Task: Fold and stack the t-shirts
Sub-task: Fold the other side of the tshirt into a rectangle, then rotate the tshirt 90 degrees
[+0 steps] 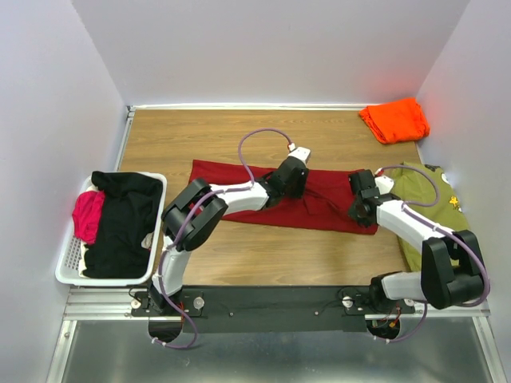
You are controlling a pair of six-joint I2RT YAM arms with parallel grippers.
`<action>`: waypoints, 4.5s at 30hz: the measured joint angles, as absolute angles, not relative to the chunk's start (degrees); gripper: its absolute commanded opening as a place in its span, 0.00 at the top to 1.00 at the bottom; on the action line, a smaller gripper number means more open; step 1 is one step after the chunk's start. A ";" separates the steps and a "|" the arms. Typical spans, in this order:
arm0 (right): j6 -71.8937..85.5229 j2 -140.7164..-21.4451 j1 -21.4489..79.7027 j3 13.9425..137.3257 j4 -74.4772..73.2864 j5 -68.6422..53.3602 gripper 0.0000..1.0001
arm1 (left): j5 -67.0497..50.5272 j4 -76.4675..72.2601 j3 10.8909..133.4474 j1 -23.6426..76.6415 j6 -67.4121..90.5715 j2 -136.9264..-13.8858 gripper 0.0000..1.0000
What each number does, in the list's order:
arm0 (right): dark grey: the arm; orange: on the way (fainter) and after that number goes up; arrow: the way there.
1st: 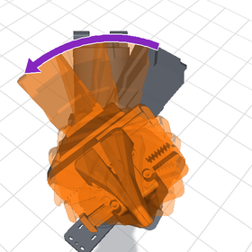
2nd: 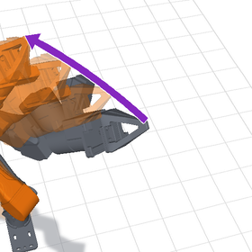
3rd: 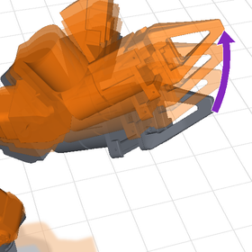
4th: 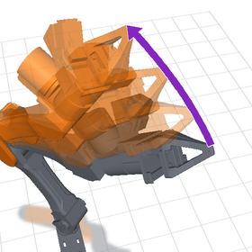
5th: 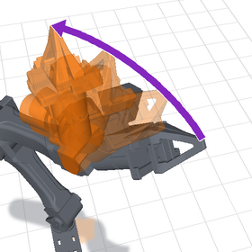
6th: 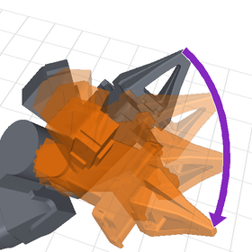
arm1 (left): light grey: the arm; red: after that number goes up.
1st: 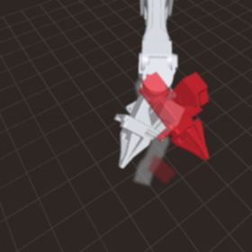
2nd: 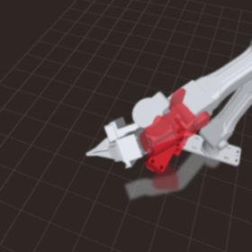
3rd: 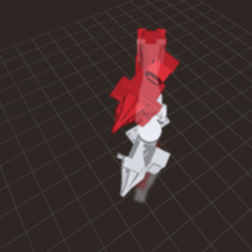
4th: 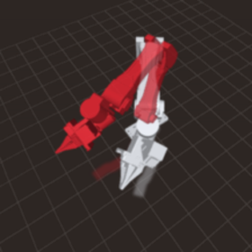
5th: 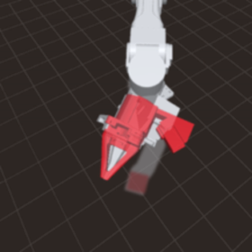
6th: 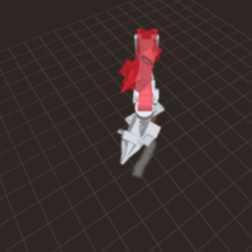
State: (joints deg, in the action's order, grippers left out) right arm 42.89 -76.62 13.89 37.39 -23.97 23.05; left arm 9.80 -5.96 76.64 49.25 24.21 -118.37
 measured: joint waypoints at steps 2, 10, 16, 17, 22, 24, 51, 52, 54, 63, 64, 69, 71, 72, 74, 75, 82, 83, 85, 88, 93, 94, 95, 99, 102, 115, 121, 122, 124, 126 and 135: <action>43.48 -75.59 13.89 37.19 -24.95 23.24 0.66 | 10.17 -5.61 76.14 49.25 23.77 -116.92 0.51; 43.66 -70.37 13.89 37.78 -26.02 23.75 0.65 | 10.76 -4.97 73.12 49.28 22.90 -110.89 0.49; 43.55 -70.37 13.89 39.09 -26.24 23.73 0.65 | 8.19 -5.13 69.32 49.93 23.24 -109.06 0.46; 43.55 -70.37 13.89 39.16 -26.26 23.73 0.64 | 7.51 -5.41 68.58 50.19 23.38 -108.97 0.46; 43.46 -70.37 13.91 39.35 -26.30 23.75 0.64 | 3.92 -6.15 65.73 53.01 24.01 -108.95 0.46; 43.46 -70.37 13.91 39.38 -26.30 23.73 0.64 | 2.13 -6.92 65.25 53.87 25.02 -108.95 0.46; 43.03 -70.39 13.91 39.38 -26.46 23.75 0.65 | -3.03 -12.64 67.66 54.76 32.34 -115.24 0.56; 43.03 -70.39 13.91 39.38 -26.46 23.75 0.65 | -3.01 -12.64 67.79 54.76 32.38 -115.39 0.57; 43.00 -70.39 13.91 39.38 -26.46 23.75 0.65 | -2.96 -12.67 67.96 54.76 32.47 -115.74 0.60; 42.87 -70.52 13.91 39.38 -26.48 23.75 0.66 | -1.52 -12.53 68.01 54.76 32.69 -115.92 1.00; 42.87 -70.57 13.91 39.38 -26.48 23.75 0.65 | -1.08 -12.45 68.01 54.78 32.62 -115.92 1.00; 42.87 -70.61 13.91 39.38 -26.55 23.75 0.65 | 1.91 -11.64 67.90 54.89 32.29 -115.70 1.00; 42.87 -70.61 13.91 39.38 -26.55 23.75 0.65 | 2.96 -11.16 67.42 54.89 32.03 -115.11 1.00; 42.87 -70.61 13.91 39.38 -26.55 23.75 0.65 | 3.49 -10.87 66.98 54.89 31.86 -114.48 1.00; 42.87 -70.61 13.91 39.38 -26.57 23.75 0.66 | 4.12 -10.50 66.48 54.94 31.51 -113.51 1.00; 42.87 -70.61 13.91 39.38 -26.57 23.75 0.65 | 4.51 -10.46 66.19 55.07 31.35 -112.77 1.00; 42.87 -70.61 13.91 39.38 -26.59 23.77 0.65 | 5.78 -10.00 65.28 56.75 30.76 -108.57 1.00; 42.87 -70.61 13.91 39.38 -26.59 23.77 0.66 | 6.00 -9.89 65.17 57.12 30.68 -107.94 1.00; 42.87 -70.61 13.91 39.38 -26.59 23.77 0.65 | 6.33 -9.63 64.88 57.69 30.61 -107.00 1.00; 42.87 -70.61 13.91 39.38 -26.59 23.77 0.65 | 7.11 -8.73 64.18 58.89 30.59 -105.62 1.00; 42.85 -70.61 13.91 39.35 -26.59 23.77 0.65 | 8.95 -7.01 63.13 60.88 30.79 -104.36 1.00; 42.85 -70.61 13.91 39.35 -26.59 23.77 0.66 | 9.56 -6.76 62.89 61.32 30.98 -104.25 1.00; 42.85 -70.61 13.93 39.35 -26.59 23.77 0.65 | 9.89 -6.48 62.76 61.60 31.11 -104.20 1.00; 42.81 -70.48 13.91 39.33 -26.59 23.77 0.66 | 11.79 -5.15 62.06 62.57 31.73 -104.09 0.92; 42.57 -70.22 13.91 39.24 -26.61 23.75 0.66 | 13.17 -3.70 61.93 62.74 32.36 -104.09 0.65; 41.47 -67.44 13.93 38.04 -26.61 23.73 0.65 | 24.10 1.83 62.17 62.76 35.20 -105.12 0.56; 40.82 -71.29 13.91 40.01 -26.02 24.01 0.65 | 25.50 2.83 67.20 62.76 33.43 -105.30 0.57; 40.51 -72.75 13.91 40.56 -25.32 24.16 0.65 | 25.65 2.68 68.82 62.76 32.97 -105.65 0.57; 40.16 -75.57 13.93 41.85 -24.47 24.45 0.65 | 25.96 2.24 72.34 62.67 32.36 -106.87 0.57; 39.57 -78.54 13.93 43.46 -23.29 24.71 0.65 | 26.00 1.63 74.50 62.26 31.94 -107.94 0.57; 37.12 -93.51 13.93 54.41 -17.21 26.57 0.65 | 22.90 0.82 80.44 57.23 30.55 -115.20 0.57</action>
